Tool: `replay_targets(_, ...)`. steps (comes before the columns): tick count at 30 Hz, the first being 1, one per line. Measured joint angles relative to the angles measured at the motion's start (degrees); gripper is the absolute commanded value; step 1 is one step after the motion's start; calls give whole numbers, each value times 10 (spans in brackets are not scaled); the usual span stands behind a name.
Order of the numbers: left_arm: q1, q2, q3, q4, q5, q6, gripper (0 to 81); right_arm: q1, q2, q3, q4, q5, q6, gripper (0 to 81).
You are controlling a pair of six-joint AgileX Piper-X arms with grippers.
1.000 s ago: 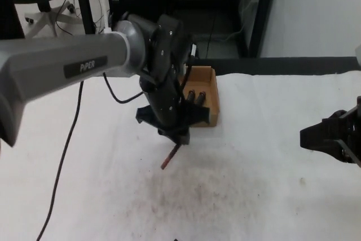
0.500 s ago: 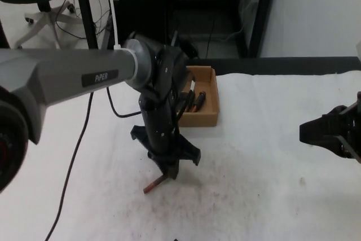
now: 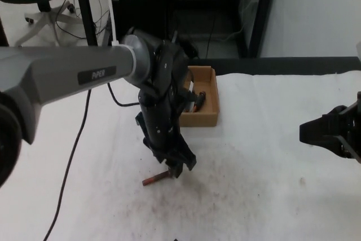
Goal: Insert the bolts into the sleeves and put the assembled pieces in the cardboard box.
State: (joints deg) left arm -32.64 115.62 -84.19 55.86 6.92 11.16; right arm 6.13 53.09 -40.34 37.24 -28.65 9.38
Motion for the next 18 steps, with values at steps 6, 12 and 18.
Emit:
replay_targets(6,0,-36,0,18,-4,85,436,0,0,0,-3,0,0,8)
replay_targets(12,3,-39,8,34,18,210,376,0,0,0,-3,0,0,8)
replay_targets(18,3,-39,32,45,63,306,297,0,0,0,-13,0,0,8)
